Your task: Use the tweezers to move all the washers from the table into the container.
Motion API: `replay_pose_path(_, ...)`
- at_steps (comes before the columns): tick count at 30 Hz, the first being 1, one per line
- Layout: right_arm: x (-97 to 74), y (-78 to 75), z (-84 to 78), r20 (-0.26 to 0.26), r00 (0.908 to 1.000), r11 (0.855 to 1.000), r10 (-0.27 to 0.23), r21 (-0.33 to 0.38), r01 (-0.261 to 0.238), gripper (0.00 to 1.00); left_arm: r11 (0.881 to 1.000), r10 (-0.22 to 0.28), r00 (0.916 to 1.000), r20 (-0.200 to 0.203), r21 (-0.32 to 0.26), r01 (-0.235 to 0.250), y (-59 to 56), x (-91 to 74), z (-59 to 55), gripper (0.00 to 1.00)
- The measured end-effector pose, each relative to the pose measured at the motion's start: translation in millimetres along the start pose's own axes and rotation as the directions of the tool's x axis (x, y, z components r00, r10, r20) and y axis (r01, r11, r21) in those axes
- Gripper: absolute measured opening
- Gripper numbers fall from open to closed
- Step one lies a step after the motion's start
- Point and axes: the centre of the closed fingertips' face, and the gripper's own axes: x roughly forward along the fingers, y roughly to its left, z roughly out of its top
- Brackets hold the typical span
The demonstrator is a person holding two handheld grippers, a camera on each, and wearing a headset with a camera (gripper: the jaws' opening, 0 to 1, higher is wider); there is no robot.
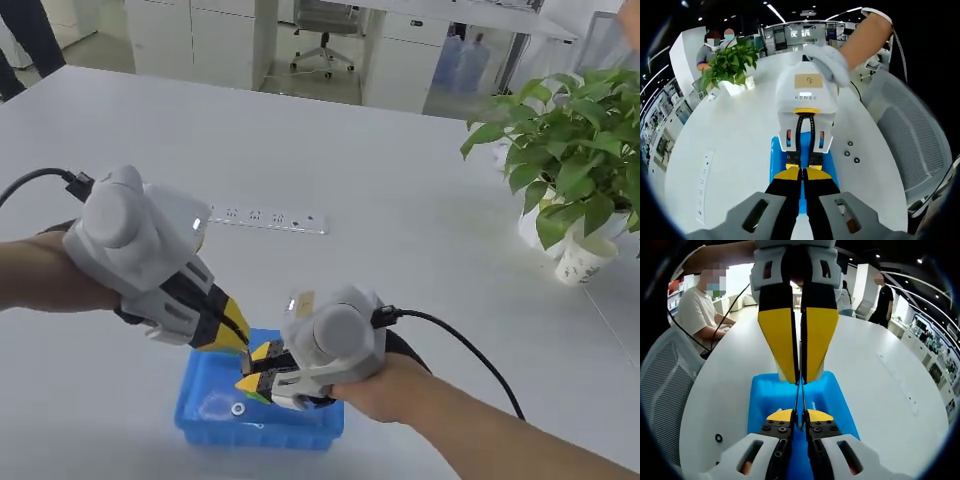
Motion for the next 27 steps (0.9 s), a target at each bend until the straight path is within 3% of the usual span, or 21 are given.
replay_pose_path(10, 6.0, -3.7, -8.6, -0.042, 0.9991, 1.0, -0.009, -0.027, 0.008, 0.11, 1.0, -0.002, 0.9998, -0.022, 0.005, 0.002, 1.6, 8.8, -4.5, 0.05)
replay_pose_path(27, 4.1, -4.0, -9.2, -0.05, 0.9986, 0.999, -0.014, -0.036, 0.012, 0.12, 1.0, -0.003, 1.0, 0.003, -0.006, 0.003, 3.4, 8.9, 0.9, 0.05)
